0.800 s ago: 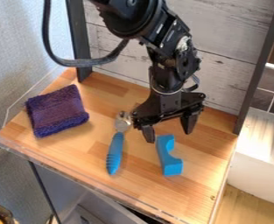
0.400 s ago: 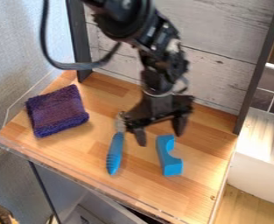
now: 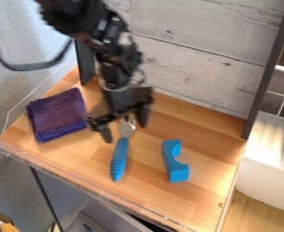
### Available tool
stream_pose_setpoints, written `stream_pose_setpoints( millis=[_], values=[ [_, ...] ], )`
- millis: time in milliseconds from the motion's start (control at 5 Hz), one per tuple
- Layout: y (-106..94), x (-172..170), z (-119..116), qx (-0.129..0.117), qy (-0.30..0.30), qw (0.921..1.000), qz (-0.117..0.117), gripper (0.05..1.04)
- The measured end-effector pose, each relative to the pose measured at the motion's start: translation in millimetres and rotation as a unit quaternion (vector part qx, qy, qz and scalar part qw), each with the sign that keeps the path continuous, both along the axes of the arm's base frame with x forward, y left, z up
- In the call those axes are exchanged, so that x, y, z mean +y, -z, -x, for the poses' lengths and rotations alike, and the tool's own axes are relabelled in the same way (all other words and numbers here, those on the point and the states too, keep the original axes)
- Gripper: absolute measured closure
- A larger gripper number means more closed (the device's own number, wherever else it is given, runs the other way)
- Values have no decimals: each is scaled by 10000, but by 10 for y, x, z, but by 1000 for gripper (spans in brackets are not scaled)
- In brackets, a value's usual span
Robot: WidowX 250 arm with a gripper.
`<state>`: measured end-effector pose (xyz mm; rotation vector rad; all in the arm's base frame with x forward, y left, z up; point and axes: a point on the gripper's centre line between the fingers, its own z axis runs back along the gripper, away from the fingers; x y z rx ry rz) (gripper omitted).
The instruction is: Move the violet towel to the upper right corner of the table
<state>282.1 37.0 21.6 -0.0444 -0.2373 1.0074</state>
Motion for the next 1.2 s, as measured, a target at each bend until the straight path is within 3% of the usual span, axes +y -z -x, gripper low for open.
stream_pose_setpoints(
  millis=[400,600,800,1000,1200],
  values=[
    [-98,694,14,-188,-1258,9917,-163,83],
    [-90,955,18,-173,-2065,9783,-46,83],
    [-111,1201,0,-171,-2544,9668,-135,83],
    [-115,1367,-29,-185,-2769,9606,-162,83],
    [17,1467,-34,-30,-2922,9562,-175,83]
  ],
)
